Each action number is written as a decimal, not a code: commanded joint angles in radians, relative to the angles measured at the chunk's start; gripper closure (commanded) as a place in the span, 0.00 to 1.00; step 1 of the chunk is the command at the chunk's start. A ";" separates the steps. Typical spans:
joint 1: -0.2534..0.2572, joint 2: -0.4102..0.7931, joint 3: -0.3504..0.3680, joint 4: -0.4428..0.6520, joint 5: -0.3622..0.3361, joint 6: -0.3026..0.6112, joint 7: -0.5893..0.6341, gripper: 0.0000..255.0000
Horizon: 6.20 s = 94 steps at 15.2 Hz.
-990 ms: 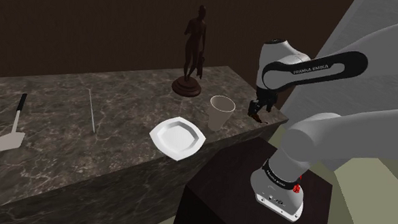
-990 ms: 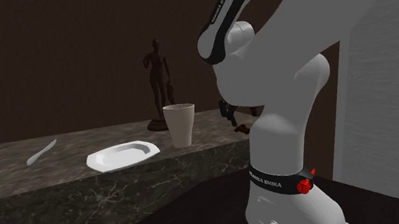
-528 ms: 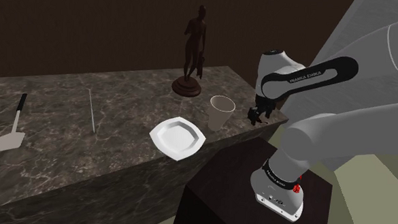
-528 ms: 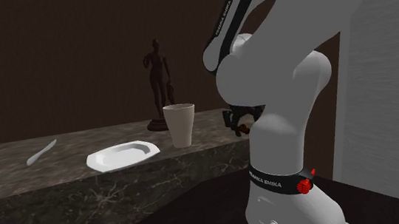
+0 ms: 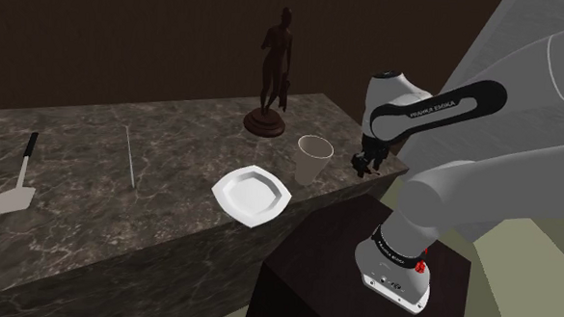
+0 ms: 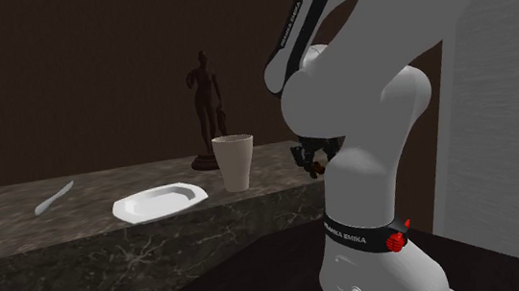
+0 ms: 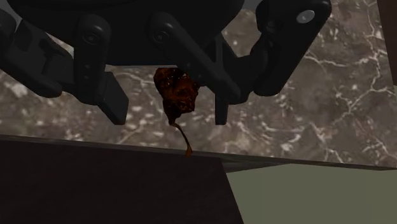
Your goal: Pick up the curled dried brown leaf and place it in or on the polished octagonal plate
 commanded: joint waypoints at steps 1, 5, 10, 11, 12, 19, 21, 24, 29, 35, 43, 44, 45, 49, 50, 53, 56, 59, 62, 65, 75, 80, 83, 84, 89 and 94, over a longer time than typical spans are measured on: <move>-0.001 0.002 -0.001 -0.002 -0.004 0.001 0.001 1.00; -0.001 0.004 -0.001 -0.002 -0.005 0.003 0.001 1.00; 0.000 -0.016 0.004 0.003 0.005 -0.021 -0.007 1.00; 0.003 -0.033 0.007 0.009 0.012 -0.043 -0.013 1.00; 0.005 -0.049 0.010 0.014 0.020 -0.064 -0.019 1.00; 0.020 -0.144 0.032 0.064 0.065 -0.205 -0.055 1.00; 0.024 -0.166 0.039 0.081 0.076 -0.242 -0.064 1.00; 0.029 -0.193 0.049 0.108 0.092 -0.295 -0.077 1.00; 0.102 -0.209 0.130 0.122 0.182 -0.346 -0.003 1.00; 0.242 -0.146 0.271 0.153 0.340 -0.350 0.162 1.00; 0.384 0.035 0.434 0.272 0.505 -0.316 0.362 1.00; 0.396 0.062 0.453 0.293 0.520 -0.312 0.385 1.00; 0.407 0.090 0.472 0.314 0.534 -0.307 0.408 1.00; 0.443 0.207 0.543 0.411 0.576 -0.292 0.498 1.00; 0.450 0.238 0.559 0.437 0.583 -0.289 0.520 1.00; 0.467 0.331 0.607 0.522 0.594 -0.284 0.587 1.00; 0.482 0.427 0.651 0.615 0.592 -0.284 0.656 1.00; 0.488 0.482 0.671 0.655 0.585 -0.272 0.692 1.00; 0.488 0.506 0.674 0.635 0.578 -0.229 0.699 1.00; 0.486 0.533 0.678 0.617 0.569 -0.186 0.708 1.00; 0.484 0.579 0.684 0.594 0.553 -0.121 0.723 0.00; 0.399 0.562 0.583 0.646 0.617 -0.237 0.612 0.00; 0.400 0.573 0.585 0.614 0.616 -0.194 0.614 0.00; 0.401 0.577 0.586 0.603 0.616 -0.180 0.615 0.00; 0.402 0.594 0.588 0.568 0.614 -0.128 0.617 0.00; 0.402 0.594 0.588 0.568 0.614 -0.128 0.617 0.00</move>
